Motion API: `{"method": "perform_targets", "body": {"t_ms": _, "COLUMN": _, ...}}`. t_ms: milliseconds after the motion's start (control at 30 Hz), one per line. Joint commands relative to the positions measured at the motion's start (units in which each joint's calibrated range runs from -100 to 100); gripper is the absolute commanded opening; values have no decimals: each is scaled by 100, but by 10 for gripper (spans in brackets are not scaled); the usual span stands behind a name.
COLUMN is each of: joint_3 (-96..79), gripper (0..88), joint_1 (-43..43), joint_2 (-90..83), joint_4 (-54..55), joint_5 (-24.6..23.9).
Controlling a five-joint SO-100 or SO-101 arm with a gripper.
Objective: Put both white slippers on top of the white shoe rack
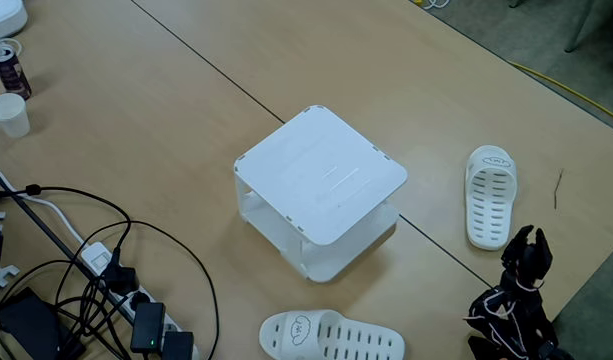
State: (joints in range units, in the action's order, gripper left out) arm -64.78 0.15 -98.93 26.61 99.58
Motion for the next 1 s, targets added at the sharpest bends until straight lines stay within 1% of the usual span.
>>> {"method": "perform_targets", "body": {"t_ms": 0, "joint_3": 781, "gripper": 7, "joint_1": -31, "joint_2": 86, "joint_4": -1289, "joint_5": 42}}
{"method": "perform_targets", "body": {"t_ms": 67, "joint_3": 1034, "gripper": 7, "joint_1": 10, "joint_2": 86, "joint_4": -1755, "joint_5": 42}}
{"method": "perform_targets", "body": {"t_ms": 133, "joint_3": 1187, "gripper": 7, "joint_1": 26, "joint_2": 187, "joint_4": -1997, "joint_5": 42}}
{"method": "perform_targets", "body": {"t_ms": 333, "joint_3": 1683, "gripper": 7, "joint_1": -7, "joint_2": 1113, "joint_4": -2005, "joint_5": 42}}
{"method": "perform_targets", "body": {"t_ms": 600, "joint_3": 3154, "gripper": 7, "joint_1": -7, "joint_2": 3359, "joint_4": -1988, "joint_5": 42}}
{"method": "perform_targets", "body": {"t_ms": 767, "joint_3": 3127, "gripper": 7, "joint_1": 34, "joint_2": 4276, "joint_4": -2135, "joint_5": 42}}
{"method": "perform_targets", "body": {"t_ms": 833, "joint_3": 2928, "gripper": 7, "joint_1": 224, "joint_2": 4403, "joint_4": -2385, "joint_5": 42}}
{"method": "perform_targets", "body": {"t_ms": 967, "joint_3": 2261, "gripper": 8, "joint_1": 1145, "joint_2": 4377, "joint_4": -2609, "joint_5": 42}}
